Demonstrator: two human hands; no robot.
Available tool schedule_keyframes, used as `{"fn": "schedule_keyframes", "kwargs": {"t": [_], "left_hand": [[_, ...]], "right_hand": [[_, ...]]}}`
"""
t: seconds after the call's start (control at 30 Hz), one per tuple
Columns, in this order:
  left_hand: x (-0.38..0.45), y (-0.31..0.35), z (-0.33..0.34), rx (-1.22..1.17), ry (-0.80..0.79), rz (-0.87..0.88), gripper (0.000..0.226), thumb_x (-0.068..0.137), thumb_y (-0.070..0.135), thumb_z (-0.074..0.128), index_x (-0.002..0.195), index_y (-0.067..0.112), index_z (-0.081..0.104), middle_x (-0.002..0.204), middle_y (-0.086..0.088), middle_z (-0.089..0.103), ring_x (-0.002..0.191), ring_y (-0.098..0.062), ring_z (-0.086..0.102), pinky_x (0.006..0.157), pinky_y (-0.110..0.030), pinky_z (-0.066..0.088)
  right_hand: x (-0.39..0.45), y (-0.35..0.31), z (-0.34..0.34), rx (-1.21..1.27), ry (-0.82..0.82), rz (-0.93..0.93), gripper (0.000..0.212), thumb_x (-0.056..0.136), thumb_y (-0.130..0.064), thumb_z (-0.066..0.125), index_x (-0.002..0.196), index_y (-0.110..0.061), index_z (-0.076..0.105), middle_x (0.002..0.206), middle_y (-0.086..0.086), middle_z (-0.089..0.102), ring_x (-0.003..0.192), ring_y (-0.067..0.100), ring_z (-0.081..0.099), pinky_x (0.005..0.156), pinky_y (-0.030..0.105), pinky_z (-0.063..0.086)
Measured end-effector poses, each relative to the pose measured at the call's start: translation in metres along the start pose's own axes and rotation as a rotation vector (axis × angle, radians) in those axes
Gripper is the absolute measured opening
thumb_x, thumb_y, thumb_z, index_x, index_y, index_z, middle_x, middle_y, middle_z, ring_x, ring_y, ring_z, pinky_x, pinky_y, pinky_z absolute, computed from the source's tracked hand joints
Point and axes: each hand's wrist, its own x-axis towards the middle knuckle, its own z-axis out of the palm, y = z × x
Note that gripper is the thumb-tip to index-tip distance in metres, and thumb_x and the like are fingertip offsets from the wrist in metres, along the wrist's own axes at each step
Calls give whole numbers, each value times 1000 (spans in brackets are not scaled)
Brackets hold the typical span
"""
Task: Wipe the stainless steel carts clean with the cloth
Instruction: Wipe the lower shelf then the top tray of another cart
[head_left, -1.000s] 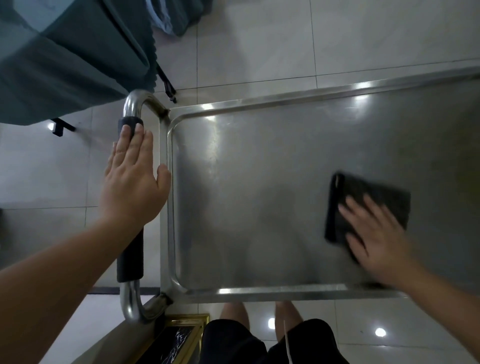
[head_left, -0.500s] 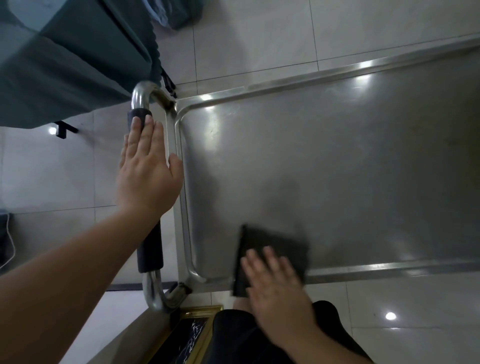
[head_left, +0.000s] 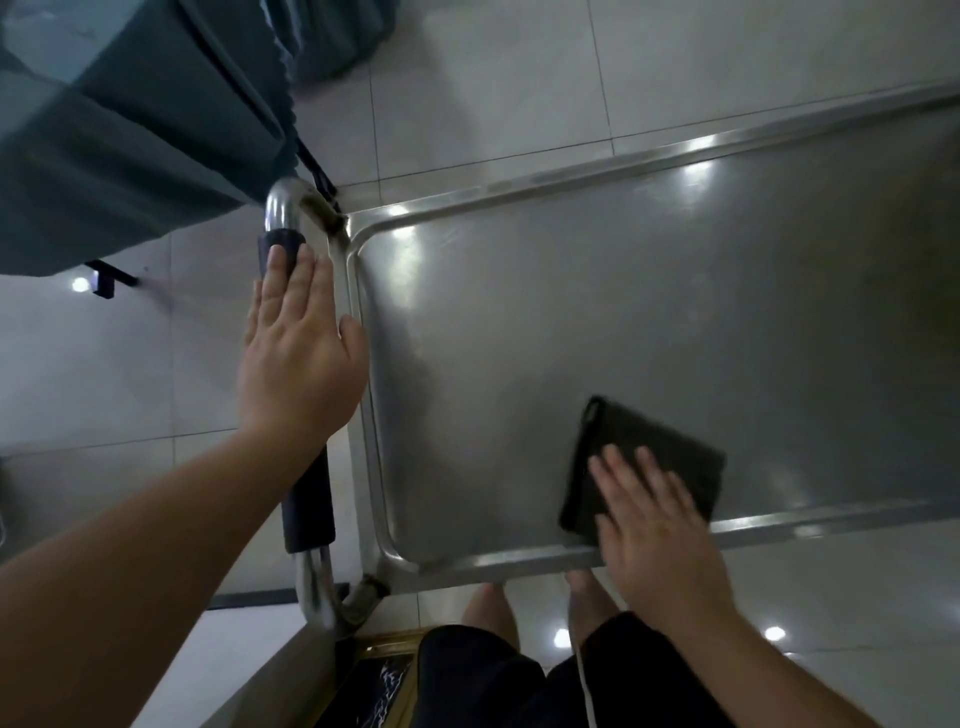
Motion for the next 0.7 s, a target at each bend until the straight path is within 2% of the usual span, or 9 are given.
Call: {"fn": "schedule_keyframes", "kwargs": {"t": [0.07,0.13,0.2,0.3,0.37,0.53,0.6,0.7], "left_hand": [[0,-1,-1,0,-2,9,67,111,46,25,171,18,11,180,3,1,161,-6,-17,130,-34,-8],[0,-1,-1,-2,-3,10,67,111,46,24,171,18,11,180,2,1,161,-6,-17,130,-34,-8],[1,-2,1,2,1,9,67,111,46,24,171,17,11,180,2,2,162,-8,-16,131,-36,-6],[3,-4,3,-5,3,14,68,111,46,23,171,18,11,180,2,2,162,-7,-17,132,-37,-6],[4,-6,5,-14,12,14,68,111,46,23,171,18,11,180,3,3,161,-6,-17,131,-35,-7],[4,-6,9,-9,45,1,66,111,44,24,171,19,15,179,3,6,162,-6,-14,129,-30,-10],[3,-6,9,9,50,14,65,113,46,23,171,18,14,179,2,6,162,-6,-14,129,-31,-10],[3,-3,6,29,48,31,65,114,49,20,171,18,14,179,1,5,161,-7,-17,128,-30,-13]], "right_hand": [[8,49,-22,-28,49,220,64,105,-40,33,164,-15,31,172,6,24,158,36,24,121,61,31],[20,75,-38,-21,39,414,67,106,-45,23,166,-16,24,174,5,16,160,34,14,126,59,22],[34,70,-37,23,72,550,70,104,-47,20,167,-16,21,175,4,10,161,35,8,128,57,14],[60,18,-22,108,173,669,70,102,-43,25,166,-14,23,175,6,14,159,39,11,126,61,16],[73,-34,-5,100,201,554,68,103,-40,31,165,-13,27,173,8,20,158,41,16,125,59,18],[88,-165,42,38,82,-83,67,107,-44,36,167,-23,18,176,-3,11,162,29,3,127,55,17],[93,-191,48,-8,10,-281,64,109,-45,30,168,-25,14,176,-6,2,162,24,-7,129,53,12],[101,-184,44,-51,-17,-402,63,110,-47,25,168,-27,11,175,-8,-1,161,20,-12,130,48,1]]}}
